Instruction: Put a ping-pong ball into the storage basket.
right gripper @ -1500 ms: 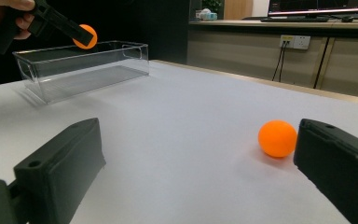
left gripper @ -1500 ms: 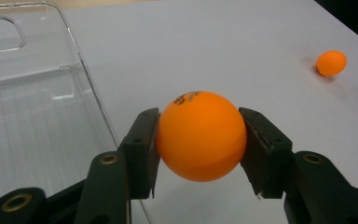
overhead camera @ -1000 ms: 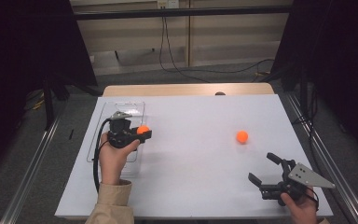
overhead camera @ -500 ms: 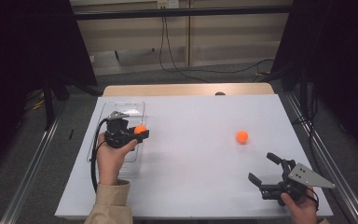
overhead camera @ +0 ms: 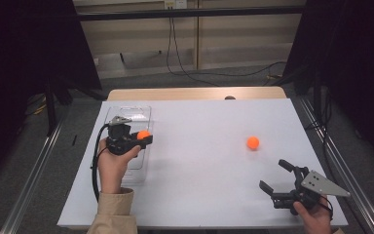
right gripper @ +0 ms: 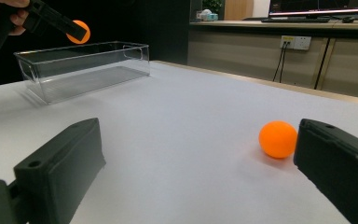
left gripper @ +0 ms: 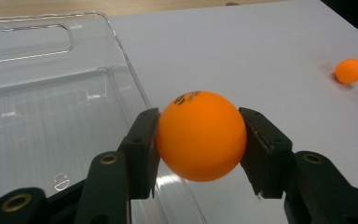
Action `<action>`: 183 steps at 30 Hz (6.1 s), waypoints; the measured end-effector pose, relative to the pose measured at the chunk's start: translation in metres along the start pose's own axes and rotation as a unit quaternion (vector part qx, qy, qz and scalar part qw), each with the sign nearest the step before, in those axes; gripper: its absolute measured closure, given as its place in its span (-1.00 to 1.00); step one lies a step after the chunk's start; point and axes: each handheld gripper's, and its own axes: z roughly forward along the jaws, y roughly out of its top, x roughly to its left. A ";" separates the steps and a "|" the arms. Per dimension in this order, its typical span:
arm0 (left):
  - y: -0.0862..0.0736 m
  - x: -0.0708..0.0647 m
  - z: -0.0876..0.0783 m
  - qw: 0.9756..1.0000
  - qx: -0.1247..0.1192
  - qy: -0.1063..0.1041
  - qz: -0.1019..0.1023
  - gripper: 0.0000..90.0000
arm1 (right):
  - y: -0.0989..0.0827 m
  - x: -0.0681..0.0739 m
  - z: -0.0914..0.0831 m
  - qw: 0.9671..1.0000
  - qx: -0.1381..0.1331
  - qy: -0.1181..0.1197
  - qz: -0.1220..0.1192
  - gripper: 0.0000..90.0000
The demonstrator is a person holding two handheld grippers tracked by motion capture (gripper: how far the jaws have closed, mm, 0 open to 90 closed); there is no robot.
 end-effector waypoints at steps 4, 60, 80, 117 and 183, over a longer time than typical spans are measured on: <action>0.000 0.002 -0.002 1.000 -0.002 0.002 -0.001 0.13 | 0.000 0.000 0.000 1.000 0.000 0.000 0.000 -0.97; -0.009 0.021 -0.010 0.998 0.008 0.056 -0.004 0.13 | 0.000 0.000 0.000 1.000 0.000 0.003 -0.002 -0.97; -0.014 0.028 -0.008 0.998 0.011 0.069 -0.010 0.13 | 0.000 0.000 0.000 1.000 0.000 0.003 -0.002 -0.97; -0.009 0.019 -0.008 0.998 0.004 0.066 0.010 -0.19 | 0.000 0.001 0.001 1.000 0.000 0.004 -0.003 -0.97; 0.005 -0.049 0.045 0.996 0.029 -0.032 0.074 -0.75 | 0.000 0.001 0.001 1.000 0.001 0.005 -0.002 -0.97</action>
